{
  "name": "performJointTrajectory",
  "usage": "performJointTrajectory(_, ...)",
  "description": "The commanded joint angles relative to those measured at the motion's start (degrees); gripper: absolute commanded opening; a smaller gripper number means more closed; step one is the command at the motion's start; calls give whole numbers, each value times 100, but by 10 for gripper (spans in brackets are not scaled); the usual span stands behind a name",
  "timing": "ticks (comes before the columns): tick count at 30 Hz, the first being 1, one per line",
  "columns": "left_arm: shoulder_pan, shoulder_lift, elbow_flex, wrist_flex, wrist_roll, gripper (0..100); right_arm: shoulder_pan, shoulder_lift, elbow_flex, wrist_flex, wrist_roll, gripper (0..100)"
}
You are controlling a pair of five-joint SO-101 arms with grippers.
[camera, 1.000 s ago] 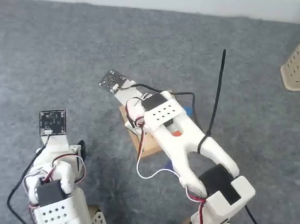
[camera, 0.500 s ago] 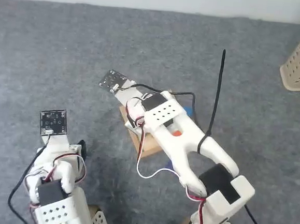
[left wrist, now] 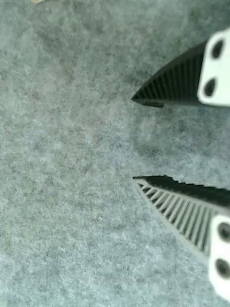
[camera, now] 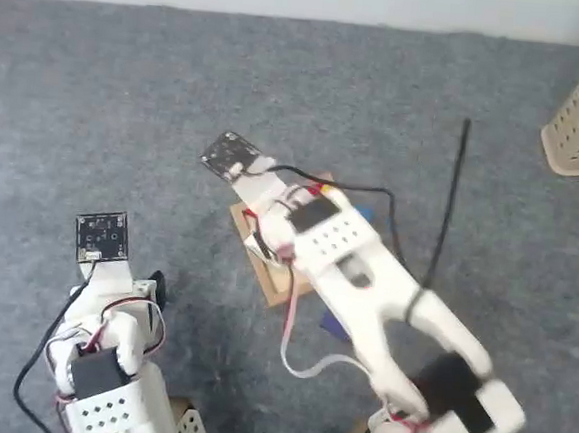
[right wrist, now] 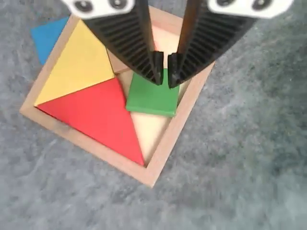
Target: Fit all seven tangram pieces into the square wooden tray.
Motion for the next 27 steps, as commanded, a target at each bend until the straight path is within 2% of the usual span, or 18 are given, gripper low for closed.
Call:
performJointTrajectory(1, 9, -62, -31, 18, 53, 225, 259, -945, 1002, -1279, -360, 8)
performJointTrajectory(7, 9, -62, -31, 18, 53, 225, -48, -611, 2066, -3451, -624, 9)
performJointTrajectory(12, 9, -62, -31, 18, 53, 225, -136, -233, 2057, -3873, -642, 9)
performJointTrajectory(16, 9, -62, -31, 18, 53, 225, -127, 84, 2057, -4259, -967, 8)
performJointTrajectory(27, 9, -62, -31, 18, 53, 225, 189, 470, 2066, -4251, -958, 7)
